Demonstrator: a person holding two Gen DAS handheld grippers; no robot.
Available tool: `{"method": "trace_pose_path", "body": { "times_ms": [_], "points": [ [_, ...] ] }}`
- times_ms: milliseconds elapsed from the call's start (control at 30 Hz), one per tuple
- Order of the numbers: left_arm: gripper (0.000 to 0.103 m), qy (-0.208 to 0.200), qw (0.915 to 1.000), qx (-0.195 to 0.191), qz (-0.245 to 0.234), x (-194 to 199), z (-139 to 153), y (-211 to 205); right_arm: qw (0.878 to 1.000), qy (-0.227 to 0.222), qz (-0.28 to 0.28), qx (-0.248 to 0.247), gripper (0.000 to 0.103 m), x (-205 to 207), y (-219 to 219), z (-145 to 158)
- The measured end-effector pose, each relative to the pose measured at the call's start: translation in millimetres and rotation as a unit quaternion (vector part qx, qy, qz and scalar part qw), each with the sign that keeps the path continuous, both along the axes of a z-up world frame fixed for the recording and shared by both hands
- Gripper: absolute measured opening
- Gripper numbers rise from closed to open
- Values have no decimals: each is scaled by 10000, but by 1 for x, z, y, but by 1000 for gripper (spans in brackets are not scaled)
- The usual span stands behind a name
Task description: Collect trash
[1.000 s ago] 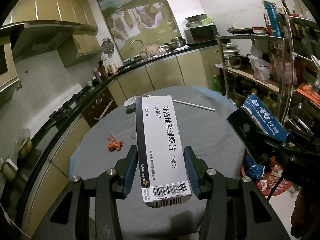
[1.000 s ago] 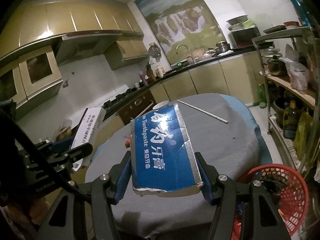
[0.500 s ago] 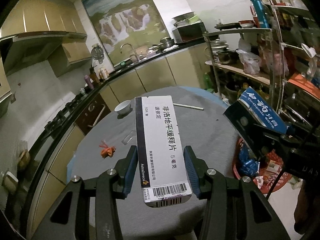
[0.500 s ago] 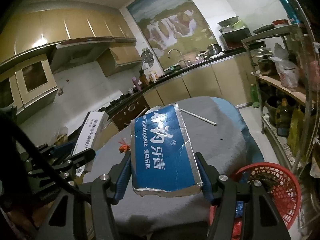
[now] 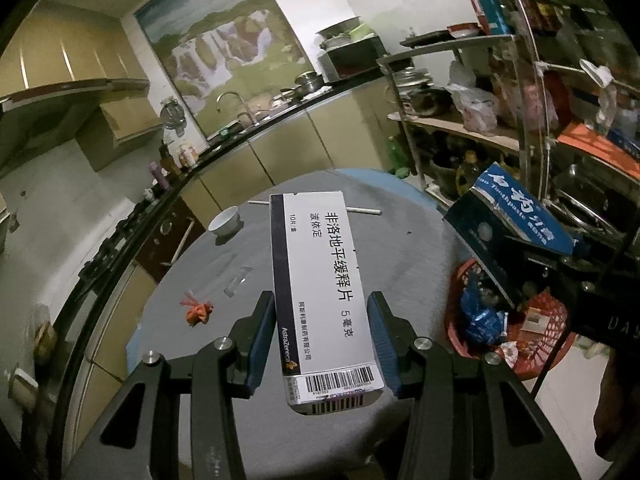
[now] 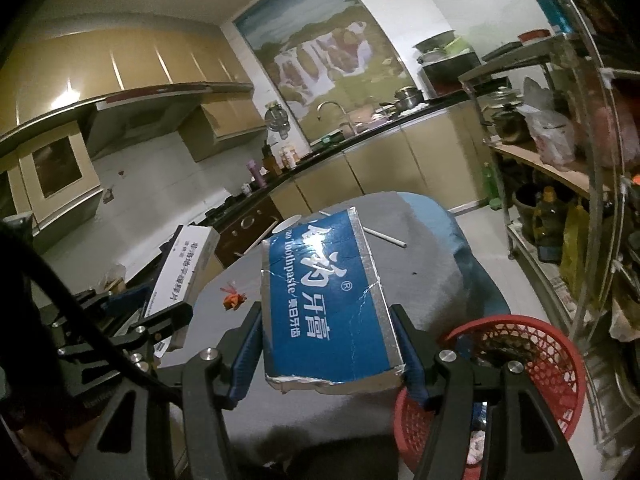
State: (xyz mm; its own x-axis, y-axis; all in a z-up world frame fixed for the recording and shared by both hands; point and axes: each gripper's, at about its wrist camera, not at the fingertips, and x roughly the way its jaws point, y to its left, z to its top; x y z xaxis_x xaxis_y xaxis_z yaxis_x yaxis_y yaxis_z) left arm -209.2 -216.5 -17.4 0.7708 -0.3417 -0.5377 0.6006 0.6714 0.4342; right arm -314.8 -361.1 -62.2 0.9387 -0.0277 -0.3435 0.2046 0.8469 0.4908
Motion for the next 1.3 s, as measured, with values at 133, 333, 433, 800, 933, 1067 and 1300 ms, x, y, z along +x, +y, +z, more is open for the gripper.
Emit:
{"method": "trace_pose_path", "body": {
  "times_ms": [133,333,433,800,933,1067,1300],
  "points": [
    [48,30,9999,94,-86,-4,-6,-9,9999,59,-105,82,65,-6,-6,-6],
    [48,88,9996,197,-201,-10,-12,-21,9996,92,-230,129,65,-13,-16,-11],
    [48,136,9993,228,-269,-11,-15,-27,9994,117,-278,165,65,-17,-21,-14],
    [48,313,9979,314,-470,-18,-24,-48,9983,231,-515,172,65,-34,-34,-19],
    [48,357,9973,364,-530,-19,-27,-54,9977,252,-595,211,65,-39,-39,-21],
    [48,377,9967,426,-579,-21,-31,-59,9971,264,-670,258,65,-45,-45,-23],
    [48,437,9958,502,-635,-20,-37,-69,9962,281,-758,315,65,-51,-49,-26]
  ]
}}
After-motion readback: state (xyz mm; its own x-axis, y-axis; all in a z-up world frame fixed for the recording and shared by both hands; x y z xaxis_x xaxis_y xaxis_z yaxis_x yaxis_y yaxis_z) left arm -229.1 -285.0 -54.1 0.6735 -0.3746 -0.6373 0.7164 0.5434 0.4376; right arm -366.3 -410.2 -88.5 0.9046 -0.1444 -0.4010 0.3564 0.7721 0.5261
